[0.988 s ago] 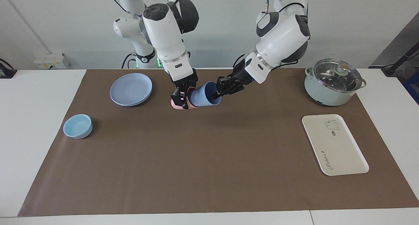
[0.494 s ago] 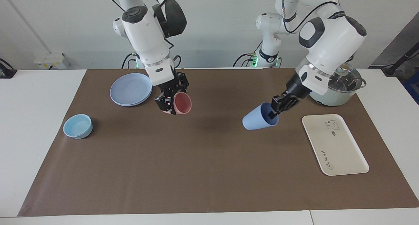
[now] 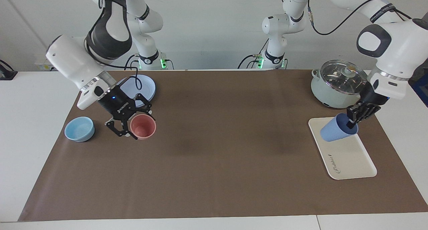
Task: Place cup on tray
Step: 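Pull the blue cup out with the left gripper while the right gripper withdraws, then lower the blue cup onto the tray while the right gripper sets down the pink cup, then open both grippers to release the blue and pink cups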
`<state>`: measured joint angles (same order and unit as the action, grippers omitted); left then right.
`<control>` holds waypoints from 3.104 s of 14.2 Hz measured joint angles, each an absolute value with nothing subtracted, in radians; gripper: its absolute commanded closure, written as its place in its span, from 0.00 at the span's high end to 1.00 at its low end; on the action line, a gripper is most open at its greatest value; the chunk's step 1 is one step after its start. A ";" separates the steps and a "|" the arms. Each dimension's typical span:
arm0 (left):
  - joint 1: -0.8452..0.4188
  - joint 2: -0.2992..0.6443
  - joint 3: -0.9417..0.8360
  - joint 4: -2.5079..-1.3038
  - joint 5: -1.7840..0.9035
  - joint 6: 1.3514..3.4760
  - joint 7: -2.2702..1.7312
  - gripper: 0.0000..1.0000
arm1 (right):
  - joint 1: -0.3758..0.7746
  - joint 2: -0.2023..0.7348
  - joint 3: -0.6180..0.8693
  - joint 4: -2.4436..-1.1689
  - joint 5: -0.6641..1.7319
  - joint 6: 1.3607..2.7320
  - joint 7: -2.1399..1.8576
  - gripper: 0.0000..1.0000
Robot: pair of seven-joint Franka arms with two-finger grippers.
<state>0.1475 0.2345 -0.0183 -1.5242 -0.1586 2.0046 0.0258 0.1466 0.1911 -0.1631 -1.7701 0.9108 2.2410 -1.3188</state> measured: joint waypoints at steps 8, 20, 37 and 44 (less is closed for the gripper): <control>0.280 0.235 -0.021 -1.749 -0.157 2.300 0.189 0.00 | 0.070 0.365 -0.160 -1.836 1.504 2.333 -1.847 0.00; 0.294 0.301 -0.028 -1.845 -0.157 2.464 0.235 1.00 | -0.056 0.444 -0.154 -1.936 1.755 2.141 -2.222 0.00; 0.060 0.289 -0.051 -1.364 0.125 1.562 0.166 1.00 | -0.044 0.460 -0.153 -1.973 1.816 2.143 -2.361 1.00; 0.031 0.136 -0.179 -1.416 0.120 1.537 -0.024 1.00 | -0.045 0.395 -0.153 -1.969 1.818 2.141 -2.359 1.00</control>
<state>0.0308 0.1364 -0.1787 -1.4157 0.1198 1.5369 -0.0243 -0.0445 0.3952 -0.1531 -1.9685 1.8175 2.1412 -2.3586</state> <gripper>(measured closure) 0.000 0.000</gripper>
